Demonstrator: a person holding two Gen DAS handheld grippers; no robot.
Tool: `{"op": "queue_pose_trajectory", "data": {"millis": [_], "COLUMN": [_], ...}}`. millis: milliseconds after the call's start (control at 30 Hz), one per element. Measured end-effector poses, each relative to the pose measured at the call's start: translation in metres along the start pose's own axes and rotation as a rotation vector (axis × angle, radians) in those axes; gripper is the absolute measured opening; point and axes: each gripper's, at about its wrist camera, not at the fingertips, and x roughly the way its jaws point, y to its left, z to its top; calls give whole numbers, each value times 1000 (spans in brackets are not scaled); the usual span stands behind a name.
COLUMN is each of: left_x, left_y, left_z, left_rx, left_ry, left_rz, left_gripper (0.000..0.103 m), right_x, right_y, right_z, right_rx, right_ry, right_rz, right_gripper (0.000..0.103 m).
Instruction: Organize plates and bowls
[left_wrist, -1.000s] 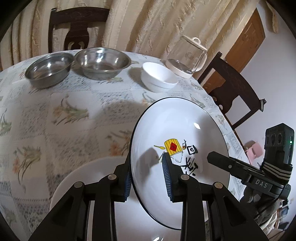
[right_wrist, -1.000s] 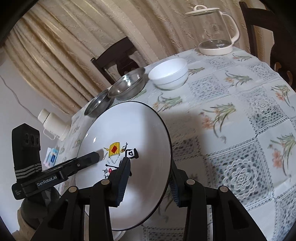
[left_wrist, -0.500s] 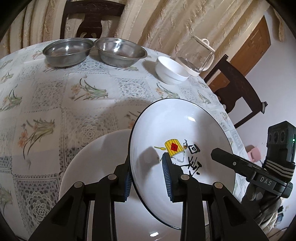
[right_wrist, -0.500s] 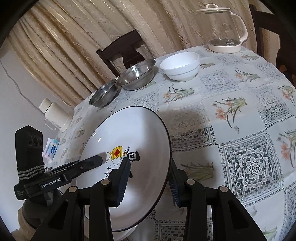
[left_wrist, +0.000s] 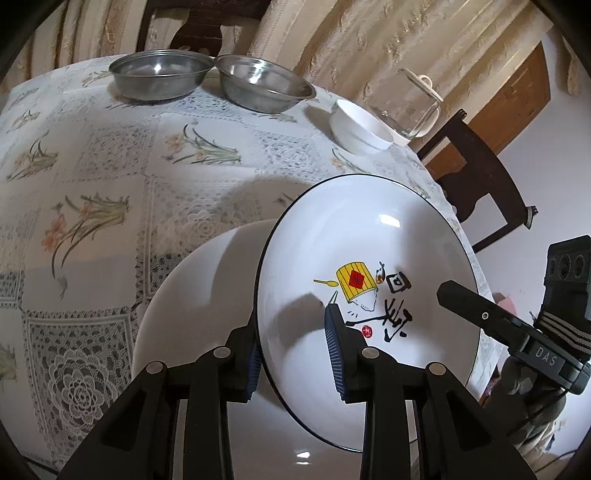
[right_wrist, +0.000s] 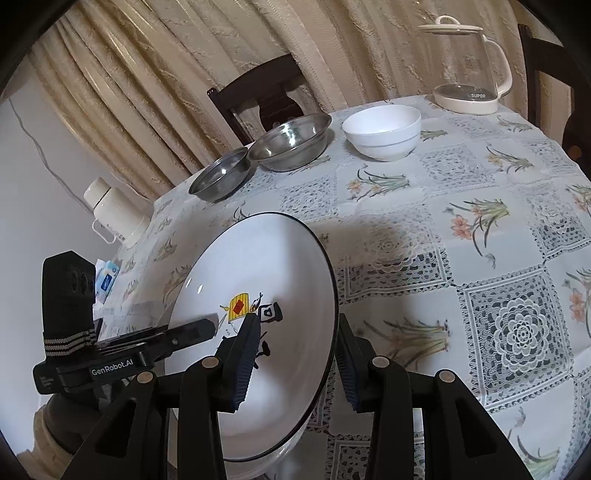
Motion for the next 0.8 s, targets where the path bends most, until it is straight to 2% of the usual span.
{"op": "queue_pose_trajectory", "data": {"millis": [400,467,567,800], "left_x": [-7,-9,-12,-17], "left_y": [2,3,6,16], "left_z": [-4,-4,-3,-4], "left_rx": [11,16,5,-19], "left_ry": [-10,-18,-25,-40], "left_rz": [13,20,29,34], "left_gripper": [33,34,43,43], "right_x": [4,5,5,7], "right_y": [6,7,10,11], "right_z": [-3,-4,-5,-6], "right_rx": [-21,-24,-32,-32], "right_ry": [1,1,0,3], "right_rz": [-13,-13,-14,-18], "right_gripper": [42,42,42,42]}}
